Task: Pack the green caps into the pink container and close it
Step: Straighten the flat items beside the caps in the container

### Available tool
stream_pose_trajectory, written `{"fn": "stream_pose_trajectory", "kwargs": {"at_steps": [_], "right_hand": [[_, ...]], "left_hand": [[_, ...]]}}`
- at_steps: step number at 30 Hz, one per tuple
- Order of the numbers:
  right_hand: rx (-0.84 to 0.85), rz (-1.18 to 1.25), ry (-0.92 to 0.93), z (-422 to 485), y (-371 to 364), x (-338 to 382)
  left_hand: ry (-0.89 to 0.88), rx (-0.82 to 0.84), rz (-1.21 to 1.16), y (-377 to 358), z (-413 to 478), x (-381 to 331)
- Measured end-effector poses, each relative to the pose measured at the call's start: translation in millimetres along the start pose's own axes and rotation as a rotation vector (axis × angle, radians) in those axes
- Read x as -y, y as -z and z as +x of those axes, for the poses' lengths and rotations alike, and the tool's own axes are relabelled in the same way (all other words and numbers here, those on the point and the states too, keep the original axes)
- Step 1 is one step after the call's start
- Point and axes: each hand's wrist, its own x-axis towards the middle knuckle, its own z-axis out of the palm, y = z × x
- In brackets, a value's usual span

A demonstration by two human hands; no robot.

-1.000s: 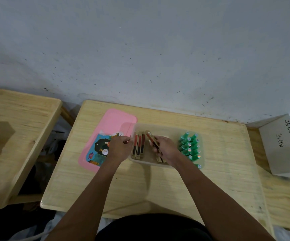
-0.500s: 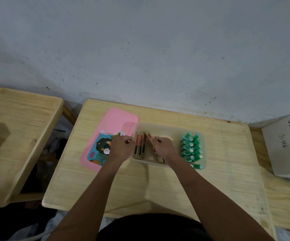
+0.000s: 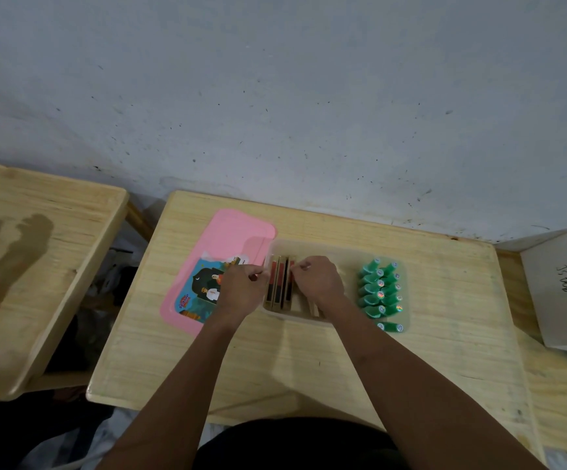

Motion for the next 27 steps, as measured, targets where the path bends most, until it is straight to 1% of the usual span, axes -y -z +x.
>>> {"fn": "stream_pose_trajectory", "kwargs": {"at_steps": [2,3,7,12,17,20,25,27], "right_hand": [[0.038,0.096,0.040,2,1,-1],[0.071,0.105,0.065,4,1,-1],[0.191,0.037,0.108,8,10,2],[0.317,-0.013,0.089,12,14,4],[0.294,-0.043,0.132,14,11,4],[0.308,-0.089,0.169,12,10,3],[0.331,-0.115,0.166,12,13,3],[0.298,-0.129,0.191,10,12,3]], "left_hand": [[0.000,0.000,-0.010,1,0,0],[-0.001,0.000,-0.011,1,-1,0],[-0.014,-0.004,-0.015,1,-1,-1],[-0.022,0.005,-0.019,1,-2,0],[-0.025,0.007,-0.004,1,-1,0],[-0.017,0.011,0.001,1,-1,0],[-0.013,0.014,0.005,1,-1,-1],[-0.013,0.013,0.008,1,-1,0]]}}
